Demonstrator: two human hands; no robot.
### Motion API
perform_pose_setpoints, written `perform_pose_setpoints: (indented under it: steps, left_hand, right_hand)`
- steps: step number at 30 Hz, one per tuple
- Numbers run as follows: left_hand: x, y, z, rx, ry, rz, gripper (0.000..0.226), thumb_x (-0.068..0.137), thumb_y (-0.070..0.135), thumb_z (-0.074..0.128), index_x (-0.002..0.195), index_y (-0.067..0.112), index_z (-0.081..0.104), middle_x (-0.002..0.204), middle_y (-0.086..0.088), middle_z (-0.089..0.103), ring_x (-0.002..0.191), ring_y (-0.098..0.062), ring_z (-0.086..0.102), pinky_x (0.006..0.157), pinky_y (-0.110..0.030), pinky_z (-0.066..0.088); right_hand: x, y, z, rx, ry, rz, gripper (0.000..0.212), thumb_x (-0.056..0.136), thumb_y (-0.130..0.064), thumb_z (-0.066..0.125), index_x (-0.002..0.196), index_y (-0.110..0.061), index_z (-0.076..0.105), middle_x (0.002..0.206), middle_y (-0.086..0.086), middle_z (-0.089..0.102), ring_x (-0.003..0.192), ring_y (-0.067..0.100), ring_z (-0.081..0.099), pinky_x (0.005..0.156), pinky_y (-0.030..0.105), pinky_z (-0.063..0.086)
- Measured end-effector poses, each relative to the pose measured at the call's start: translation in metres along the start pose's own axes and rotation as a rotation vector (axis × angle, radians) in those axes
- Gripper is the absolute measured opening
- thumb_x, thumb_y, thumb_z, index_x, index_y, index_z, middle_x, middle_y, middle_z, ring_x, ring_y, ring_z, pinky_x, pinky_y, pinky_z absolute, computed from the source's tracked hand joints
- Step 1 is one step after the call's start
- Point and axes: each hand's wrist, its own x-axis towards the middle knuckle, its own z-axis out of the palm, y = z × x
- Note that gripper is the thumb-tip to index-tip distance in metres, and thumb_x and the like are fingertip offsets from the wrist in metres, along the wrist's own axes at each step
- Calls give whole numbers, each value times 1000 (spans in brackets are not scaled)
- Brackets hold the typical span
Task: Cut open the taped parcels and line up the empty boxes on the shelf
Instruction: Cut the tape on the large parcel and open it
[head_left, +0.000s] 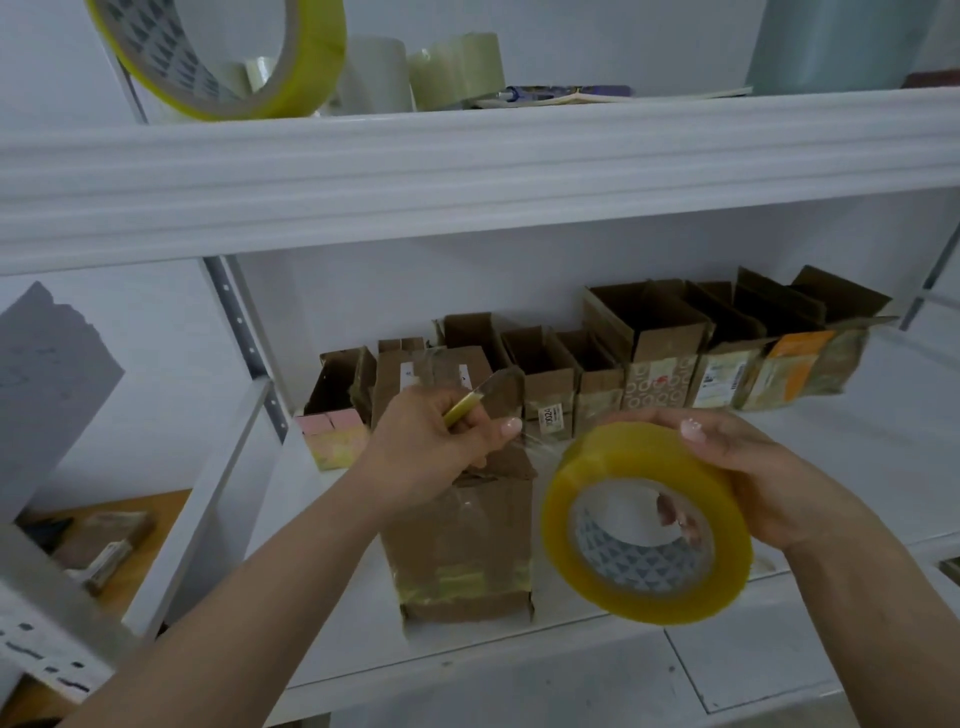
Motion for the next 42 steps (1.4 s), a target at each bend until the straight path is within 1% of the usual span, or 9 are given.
perform_pose_setpoints:
  steps: [3, 7, 10, 13, 18, 21, 24, 36, 42]
  left_hand:
    - [-6, -3, -3, 13, 73, -40, 31, 82, 41, 73, 63, 19, 63, 53, 7, 62, 55, -6, 61, 61, -26, 53]
    - [-14, -9, -16, 9, 161, -104, 35, 85, 41, 70, 61, 17, 58, 49, 7, 54, 47, -2, 52, 56, -22, 46]
    - [-24, -20, -31, -29, 269, -171, 33, 86, 38, 68, 67, 12, 63, 58, 0, 61, 50, 1, 56, 52, -12, 42]
    - [-37, -30, -36, -38, 348, -204, 37, 88, 33, 67, 64, 4, 62, 58, -4, 63, 45, -2, 53, 52, -22, 37]
    - [-53, -47, -35, -111, 504, -263, 37, 89, 30, 67, 63, 3, 64, 58, -1, 64, 51, 0, 57, 53, -25, 38]
    - [-54, -54, -35, -159, 540, -294, 36, 89, 30, 67, 62, 6, 64, 56, 5, 63, 54, -2, 58, 61, -26, 39]
    - [-54, -56, -38, -150, 555, -303, 35, 89, 31, 66, 63, 8, 65, 51, 2, 58, 61, -13, 57, 61, -26, 38]
    - [-48, -76, -37, -204, 532, -381, 38, 90, 33, 65, 66, 4, 66, 58, -6, 55, 63, -19, 52, 60, -26, 40]
    - [-46, -103, -15, -370, 490, -513, 41, 88, 36, 67, 71, -1, 65, 43, 8, 50, 58, -16, 49, 73, -33, 39]
  right_hand:
    - [3, 2, -2, -10, -37, 6, 89, 45, -62, 89, 119, -15, 69, 118, 19, 68, 107, 38, 66, 81, 37, 59]
    - [7, -1, -2, -99, -114, 60, 82, 47, -61, 89, 116, -21, 70, 114, 18, 70, 102, 36, 68, 80, 37, 59]
    - [9, -8, 0, -233, -39, 122, 73, 46, -61, 90, 106, -24, 72, 102, 19, 72, 87, 30, 72, 70, 32, 60]
    - [16, -15, 9, -461, 81, 117, 53, 59, -53, 78, 100, -21, 68, 88, 9, 72, 74, 17, 71, 66, 27, 56]
    - [35, -32, 21, -774, 159, 112, 67, 47, -76, 64, 90, -25, 66, 92, -3, 68, 85, 16, 67, 75, 39, 56]
    - [45, -40, 29, -908, 156, 137, 58, 60, -75, 62, 89, -25, 63, 99, -4, 65, 90, 14, 62, 72, 33, 51]
    - [52, -44, 31, -1049, 158, 179, 55, 76, -64, 65, 95, -12, 66, 103, 8, 66, 92, 18, 62, 79, 37, 51]
    - [68, -28, 36, -1021, 84, 296, 70, 52, -79, 59, 87, -18, 66, 91, 2, 68, 89, 18, 64, 88, 42, 54]
    - [69, 0, 28, -900, 76, 346, 64, 53, -73, 60, 85, -18, 66, 92, 1, 68, 88, 15, 63, 76, 33, 54]
